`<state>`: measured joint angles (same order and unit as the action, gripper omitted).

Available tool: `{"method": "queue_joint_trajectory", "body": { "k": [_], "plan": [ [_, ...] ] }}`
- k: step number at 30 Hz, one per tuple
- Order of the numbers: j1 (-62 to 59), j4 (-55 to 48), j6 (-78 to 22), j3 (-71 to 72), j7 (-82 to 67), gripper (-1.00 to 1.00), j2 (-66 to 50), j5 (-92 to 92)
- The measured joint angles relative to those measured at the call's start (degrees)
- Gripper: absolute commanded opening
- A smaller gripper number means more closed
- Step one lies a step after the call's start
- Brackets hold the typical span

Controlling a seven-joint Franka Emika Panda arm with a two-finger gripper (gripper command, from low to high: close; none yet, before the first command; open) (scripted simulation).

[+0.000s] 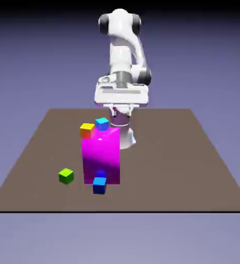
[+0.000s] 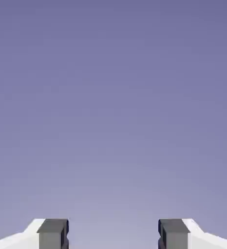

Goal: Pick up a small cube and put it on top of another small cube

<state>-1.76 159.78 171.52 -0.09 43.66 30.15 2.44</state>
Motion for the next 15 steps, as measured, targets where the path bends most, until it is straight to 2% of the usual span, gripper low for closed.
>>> {"method": "queue_joint_trajectory", "body": {
  "k": [15],
  "plan": [
    [-30.5, -15.2, -31.0, -1.1, 15.0, 0.0, -31.1, 30.4]
  ]
}}
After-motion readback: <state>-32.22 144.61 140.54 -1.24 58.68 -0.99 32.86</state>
